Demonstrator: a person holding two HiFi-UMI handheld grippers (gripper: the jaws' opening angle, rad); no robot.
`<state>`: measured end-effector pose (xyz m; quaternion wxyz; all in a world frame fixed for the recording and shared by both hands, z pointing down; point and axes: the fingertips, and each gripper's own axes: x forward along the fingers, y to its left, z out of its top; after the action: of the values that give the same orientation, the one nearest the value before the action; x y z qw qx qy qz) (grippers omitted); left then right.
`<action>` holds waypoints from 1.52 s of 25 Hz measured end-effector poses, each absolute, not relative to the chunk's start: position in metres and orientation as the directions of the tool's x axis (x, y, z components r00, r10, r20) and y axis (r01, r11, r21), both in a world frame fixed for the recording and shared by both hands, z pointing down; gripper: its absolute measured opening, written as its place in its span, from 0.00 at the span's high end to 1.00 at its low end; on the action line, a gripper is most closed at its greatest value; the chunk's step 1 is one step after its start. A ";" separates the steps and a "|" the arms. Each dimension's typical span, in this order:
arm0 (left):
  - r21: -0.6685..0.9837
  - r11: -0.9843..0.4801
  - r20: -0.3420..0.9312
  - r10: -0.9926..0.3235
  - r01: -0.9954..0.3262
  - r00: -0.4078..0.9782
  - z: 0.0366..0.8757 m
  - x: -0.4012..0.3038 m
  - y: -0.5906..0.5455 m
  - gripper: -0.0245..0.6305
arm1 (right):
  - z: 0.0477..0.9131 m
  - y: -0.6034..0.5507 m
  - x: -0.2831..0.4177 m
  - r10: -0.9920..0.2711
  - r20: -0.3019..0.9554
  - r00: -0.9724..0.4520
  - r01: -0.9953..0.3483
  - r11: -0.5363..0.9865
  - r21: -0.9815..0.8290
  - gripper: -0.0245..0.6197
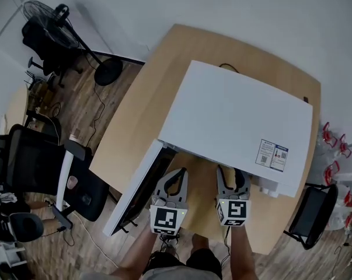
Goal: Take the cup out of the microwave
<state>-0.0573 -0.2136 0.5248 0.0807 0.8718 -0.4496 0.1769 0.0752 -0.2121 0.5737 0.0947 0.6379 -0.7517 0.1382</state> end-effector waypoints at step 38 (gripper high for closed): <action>-0.017 -0.505 0.416 -0.788 -0.863 0.453 0.540 -0.078 -0.216 0.93 | 0.607 -0.270 0.070 -0.901 0.396 -0.179 -0.984 0.171 -0.055 0.42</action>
<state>-0.0783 -0.2163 0.5404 0.0986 0.8467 -0.4875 0.1890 0.0704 -0.2698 0.6068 0.1375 0.6258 -0.7528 0.1507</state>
